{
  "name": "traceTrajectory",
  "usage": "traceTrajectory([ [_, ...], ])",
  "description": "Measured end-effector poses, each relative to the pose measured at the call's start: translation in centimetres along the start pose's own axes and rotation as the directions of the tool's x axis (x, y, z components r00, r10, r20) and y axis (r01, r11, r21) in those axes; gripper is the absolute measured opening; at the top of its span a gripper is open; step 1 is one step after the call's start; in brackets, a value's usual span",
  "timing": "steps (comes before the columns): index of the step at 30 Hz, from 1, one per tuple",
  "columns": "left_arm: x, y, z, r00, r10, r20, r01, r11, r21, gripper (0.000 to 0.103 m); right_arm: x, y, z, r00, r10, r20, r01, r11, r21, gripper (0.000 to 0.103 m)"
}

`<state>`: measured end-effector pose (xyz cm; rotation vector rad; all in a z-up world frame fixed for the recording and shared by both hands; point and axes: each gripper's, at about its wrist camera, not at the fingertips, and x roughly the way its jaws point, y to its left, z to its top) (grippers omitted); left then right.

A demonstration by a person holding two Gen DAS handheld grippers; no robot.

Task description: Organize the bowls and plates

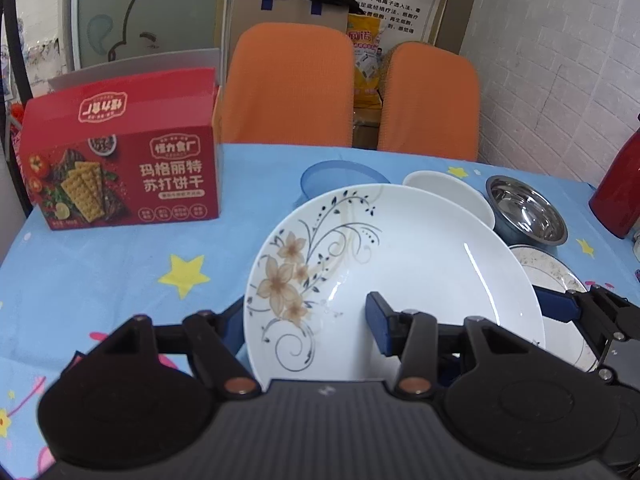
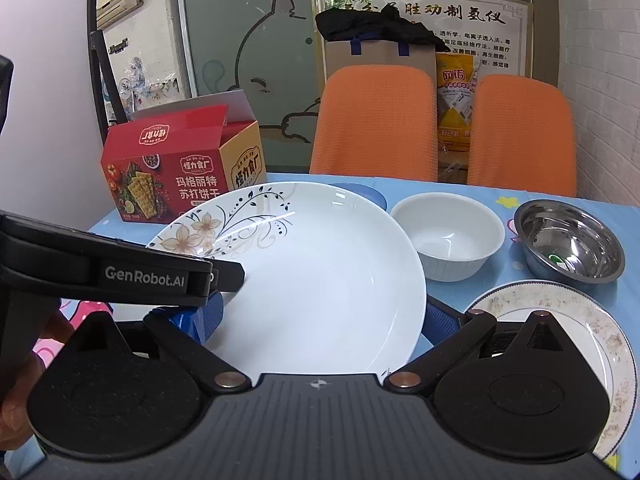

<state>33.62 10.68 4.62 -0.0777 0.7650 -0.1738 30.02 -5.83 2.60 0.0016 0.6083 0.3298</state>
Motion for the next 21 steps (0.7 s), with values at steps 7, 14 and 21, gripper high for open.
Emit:
traceTrajectory([
  [7, -3.9, 0.1, -3.3, 1.0, 0.0, 0.016, 0.001, 1.0, -0.014, 0.047, -3.3, 2.0, -1.8, 1.0, 0.016, 0.004, -0.016, 1.0, 0.017, 0.09],
  [14, -6.2, 0.7, -8.1, 1.0, 0.011, -0.019, -0.012, 0.999, -0.037, 0.047, -5.9, 3.9, -5.7, 0.999, 0.037, -0.024, -0.035, 0.997, 0.074, 0.09],
  [21, -7.3, 0.9, -10.9, 0.999, 0.026, -0.035, -0.027, 0.999, -0.046, 0.047, -6.6, 5.0, -8.2, 0.996, 0.053, -0.069, -0.047, 0.996, 0.081, 0.09],
])
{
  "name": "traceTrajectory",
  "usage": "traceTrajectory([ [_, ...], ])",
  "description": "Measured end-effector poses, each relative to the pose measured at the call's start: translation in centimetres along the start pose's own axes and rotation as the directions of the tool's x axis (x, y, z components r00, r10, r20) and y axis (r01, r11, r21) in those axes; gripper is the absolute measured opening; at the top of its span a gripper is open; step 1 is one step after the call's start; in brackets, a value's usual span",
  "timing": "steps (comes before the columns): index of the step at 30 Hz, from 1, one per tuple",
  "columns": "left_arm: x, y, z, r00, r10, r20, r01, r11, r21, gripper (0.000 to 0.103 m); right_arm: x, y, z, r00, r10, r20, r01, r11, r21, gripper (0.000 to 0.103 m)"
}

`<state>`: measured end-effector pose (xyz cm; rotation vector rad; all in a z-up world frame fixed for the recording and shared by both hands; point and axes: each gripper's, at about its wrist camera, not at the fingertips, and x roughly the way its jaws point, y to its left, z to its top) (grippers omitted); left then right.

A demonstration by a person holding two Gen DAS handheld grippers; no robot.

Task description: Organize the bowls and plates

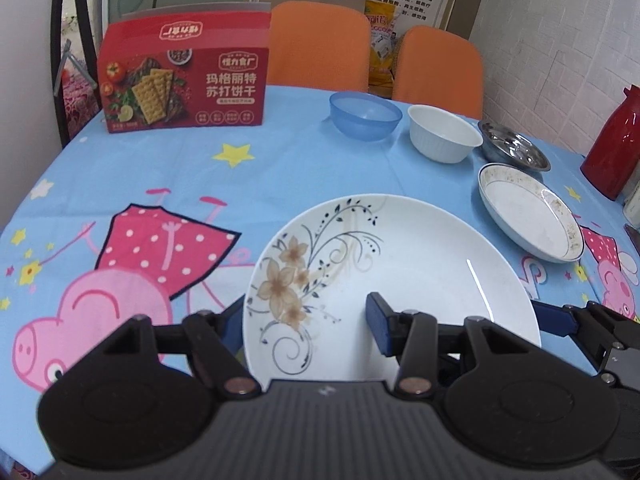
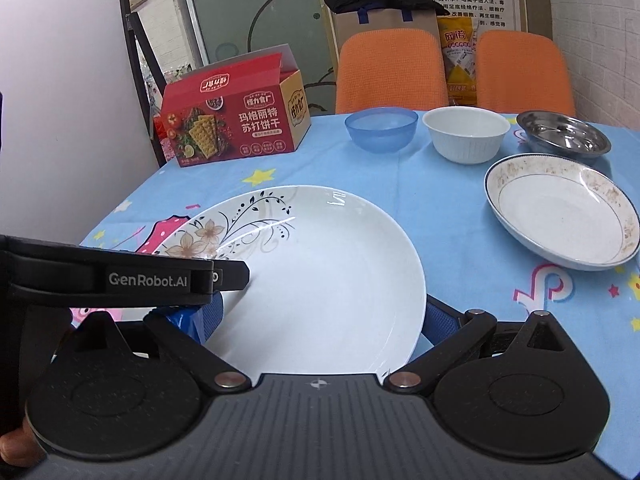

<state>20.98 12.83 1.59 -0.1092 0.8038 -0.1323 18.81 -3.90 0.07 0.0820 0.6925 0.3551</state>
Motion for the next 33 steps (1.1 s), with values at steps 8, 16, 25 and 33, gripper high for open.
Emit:
traceTrajectory([
  [8, 1.2, 1.4, -1.3, 0.999, -0.014, -0.047, 0.012, 0.999, -0.045, 0.048, 0.9, 0.8, -1.6, 1.0, 0.003, -0.03, -0.004, 0.999, -0.041, 0.09],
  [16, -1.2, 2.4, -0.3, 0.998, -0.031, 0.047, 0.035, 0.997, -0.07, 0.067, -0.2, -0.1, -1.3, 0.999, -0.013, 0.036, 0.015, 0.998, -0.054, 0.088],
  [25, -1.7, -0.8, 1.2, 0.994, -0.068, 0.081, 0.068, 0.998, 0.001, 0.072, -1.6, -3.2, -1.0, 0.997, -0.024, 0.071, 0.022, 0.999, 0.03, 0.088],
  [33, 1.0, -5.2, 2.1, 0.994, -0.105, 0.024, 0.103, 0.992, 0.074, 0.072, -3.7, -9.6, -1.5, 0.984, -0.157, 0.078, 0.146, 0.98, 0.131, 0.088],
])
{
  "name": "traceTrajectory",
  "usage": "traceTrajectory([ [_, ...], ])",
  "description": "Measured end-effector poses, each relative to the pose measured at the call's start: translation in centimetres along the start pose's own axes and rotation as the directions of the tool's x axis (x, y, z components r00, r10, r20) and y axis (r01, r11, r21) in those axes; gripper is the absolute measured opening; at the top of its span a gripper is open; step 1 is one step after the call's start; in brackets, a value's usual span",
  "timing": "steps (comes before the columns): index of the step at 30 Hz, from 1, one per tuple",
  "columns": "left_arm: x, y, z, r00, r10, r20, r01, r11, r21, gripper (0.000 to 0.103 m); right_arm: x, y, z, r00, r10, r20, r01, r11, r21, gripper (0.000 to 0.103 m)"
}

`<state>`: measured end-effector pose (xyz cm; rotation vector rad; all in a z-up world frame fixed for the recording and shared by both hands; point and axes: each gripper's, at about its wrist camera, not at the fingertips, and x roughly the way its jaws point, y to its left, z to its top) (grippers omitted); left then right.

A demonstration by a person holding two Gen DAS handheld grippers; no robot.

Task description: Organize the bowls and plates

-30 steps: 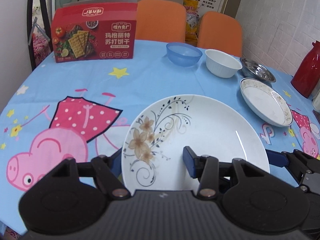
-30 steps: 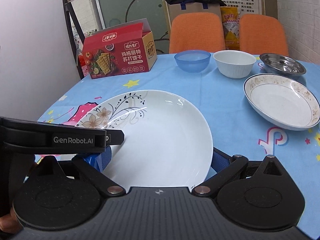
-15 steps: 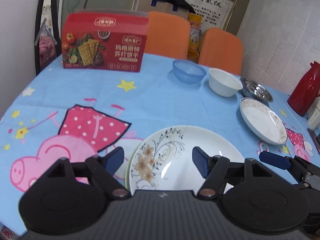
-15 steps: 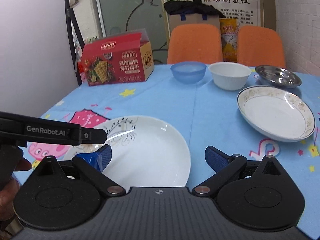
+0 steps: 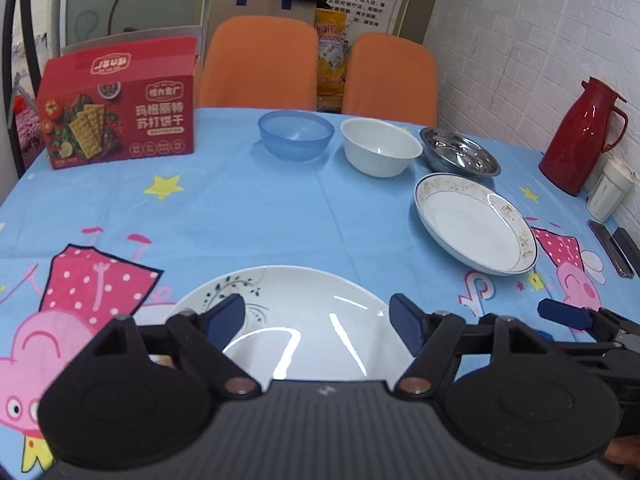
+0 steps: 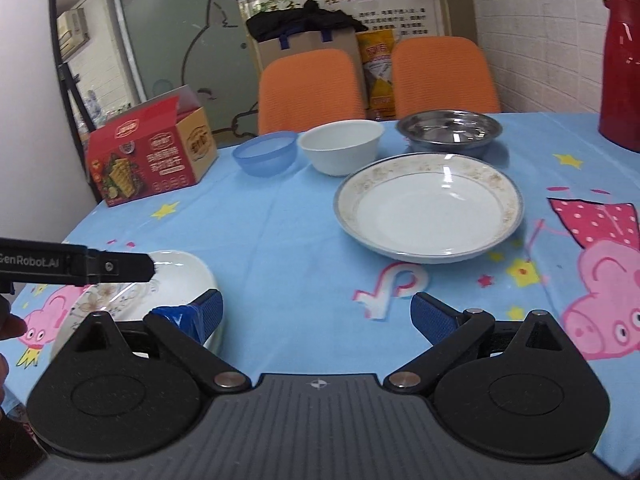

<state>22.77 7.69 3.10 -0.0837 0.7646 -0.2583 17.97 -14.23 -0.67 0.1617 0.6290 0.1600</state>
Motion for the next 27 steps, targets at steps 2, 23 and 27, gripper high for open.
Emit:
traceTrajectory([
  [2, 0.9, -1.0, 0.4, 1.0, 0.003, -0.015, -0.003, 1.0, 0.018, 0.072, 0.0, -2.0, 0.2, 0.999, -0.042, 0.002, 0.042, 0.998, 0.038, 0.088],
  [23, 12.3, -9.0, 7.7, 0.989, -0.003, -0.147, 0.027, 0.986, 0.163, 0.073, 6.4, -13.0, 5.5, 0.995, -0.105, -0.005, 0.104, 0.976, 0.194, 0.088],
  [27, 15.0, -10.2, 8.4, 0.981, -0.042, -0.191, 0.071, 0.986, 0.149, 0.073, 7.1, -12.9, 5.2, 0.995, -0.092, -0.031, 0.096, 0.977, 0.188, 0.088],
])
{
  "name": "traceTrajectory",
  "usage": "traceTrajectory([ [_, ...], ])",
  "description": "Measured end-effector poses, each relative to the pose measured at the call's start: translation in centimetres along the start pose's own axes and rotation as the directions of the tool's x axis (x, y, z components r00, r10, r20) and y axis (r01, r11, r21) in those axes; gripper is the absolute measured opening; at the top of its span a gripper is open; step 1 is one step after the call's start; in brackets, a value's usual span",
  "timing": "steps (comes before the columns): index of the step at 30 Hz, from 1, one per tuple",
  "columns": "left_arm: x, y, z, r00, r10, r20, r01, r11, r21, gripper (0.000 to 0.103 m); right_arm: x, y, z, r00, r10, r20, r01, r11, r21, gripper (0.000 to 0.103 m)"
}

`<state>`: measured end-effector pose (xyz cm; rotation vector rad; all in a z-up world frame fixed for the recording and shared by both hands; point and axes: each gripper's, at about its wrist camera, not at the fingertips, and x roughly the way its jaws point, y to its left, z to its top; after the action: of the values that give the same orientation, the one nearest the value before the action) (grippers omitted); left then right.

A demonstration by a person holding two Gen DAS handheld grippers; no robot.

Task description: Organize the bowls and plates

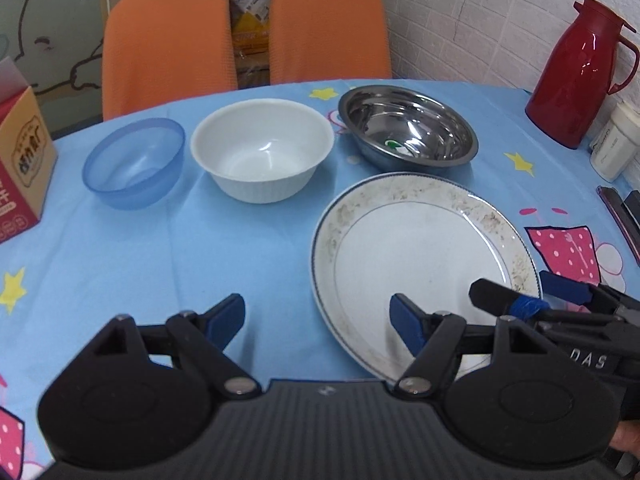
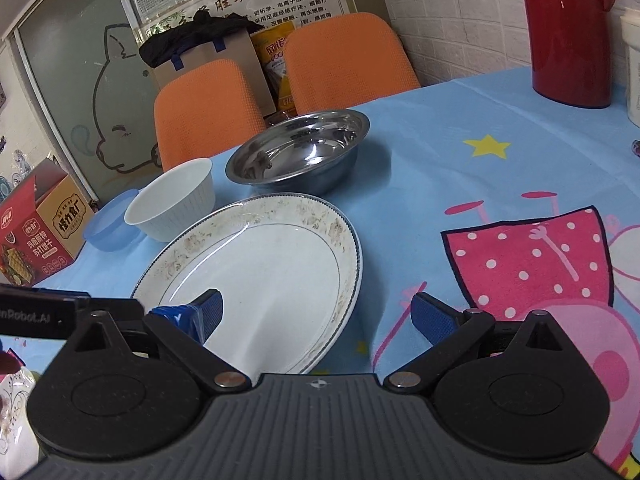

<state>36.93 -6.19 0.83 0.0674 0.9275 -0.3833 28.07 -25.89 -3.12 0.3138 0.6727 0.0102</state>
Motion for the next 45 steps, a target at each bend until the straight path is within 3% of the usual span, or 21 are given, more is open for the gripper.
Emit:
traceTrajectory([
  [7, 3.2, -0.8, 0.9, 0.997, 0.001, -0.071, -0.001, 1.0, -0.003, 0.073, 0.5, 0.0, 0.1, 1.0, -0.011, 0.011, 0.011, 1.0, -0.01, 0.089],
  [18, 3.3, -1.1, 0.6, 1.0, -0.011, -0.025, 0.011, 1.0, 0.002, 0.073, 1.5, 2.3, -1.0, 0.994, -0.11, 0.015, 0.111, 0.972, -0.205, 0.091],
  [24, 3.3, -1.5, 0.4, 1.0, -0.012, -0.005, 0.012, 1.0, 0.014, 0.073, 2.2, 3.3, -0.7, 0.999, -0.052, -0.017, 0.046, 0.968, -0.246, 0.091],
  [40, 3.6, -1.0, 0.7, 1.0, -0.016, 0.009, 0.016, 1.0, 0.015, 0.073, 3.2, 3.3, 0.0, 1.0, -0.014, -0.02, 0.007, 0.959, -0.284, 0.09],
  [43, 3.6, -1.1, 0.6, 1.0, -0.018, 0.019, 0.018, 1.0, 0.016, 0.068, 3.2, 3.4, 0.0, 1.0, -0.013, -0.018, 0.007, 0.957, -0.29, 0.088],
  [45, 3.4, -1.6, 0.6, 0.999, -0.03, 0.03, 0.029, 0.999, 0.028, 0.056, 3.2, 3.5, -0.1, 1.0, -0.017, -0.015, 0.011, 0.958, -0.288, 0.088],
])
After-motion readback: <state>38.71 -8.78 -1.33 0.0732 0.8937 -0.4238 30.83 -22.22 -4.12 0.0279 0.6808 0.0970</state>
